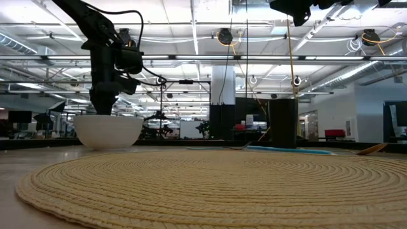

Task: Pick & Place Utensil
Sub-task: Put the white bowl on the tablemat

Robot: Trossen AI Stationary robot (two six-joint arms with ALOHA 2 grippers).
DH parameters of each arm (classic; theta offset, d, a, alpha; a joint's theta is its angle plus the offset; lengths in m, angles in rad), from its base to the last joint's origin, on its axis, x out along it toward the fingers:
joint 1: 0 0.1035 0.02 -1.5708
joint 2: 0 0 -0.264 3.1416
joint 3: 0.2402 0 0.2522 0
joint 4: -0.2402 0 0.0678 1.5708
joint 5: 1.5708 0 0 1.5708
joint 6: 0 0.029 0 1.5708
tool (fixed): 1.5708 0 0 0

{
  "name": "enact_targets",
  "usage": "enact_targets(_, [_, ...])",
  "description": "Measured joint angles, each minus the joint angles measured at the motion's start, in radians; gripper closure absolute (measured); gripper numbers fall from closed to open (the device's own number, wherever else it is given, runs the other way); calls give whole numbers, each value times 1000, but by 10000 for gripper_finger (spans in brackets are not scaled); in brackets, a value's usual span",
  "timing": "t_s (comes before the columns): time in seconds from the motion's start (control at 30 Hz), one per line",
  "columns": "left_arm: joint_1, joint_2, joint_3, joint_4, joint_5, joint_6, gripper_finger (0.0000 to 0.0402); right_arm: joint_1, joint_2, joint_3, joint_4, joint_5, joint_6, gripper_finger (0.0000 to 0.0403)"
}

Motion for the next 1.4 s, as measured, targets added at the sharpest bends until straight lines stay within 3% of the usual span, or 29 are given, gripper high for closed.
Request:
enact_targets(0.5, [-53, -135, 5, 26, 46, 38, 396, 0, 0, 0, 8, 2, -43, 140])
enact_targets(0.73, [-102, -226, 5, 27, 146, 6, 396, 0, 0, 0, 23, 2, -54, 140])
enact_targets(1.1, [-335, -269, 5, 152, 203, -141, 397, 0, 0, 0, 22, 2, -54, 140])
enact_targets(1.4, [-603, -228, 5, 374, 188, -290, 397, 0, 0, 0, -2, 2, -66, 140])
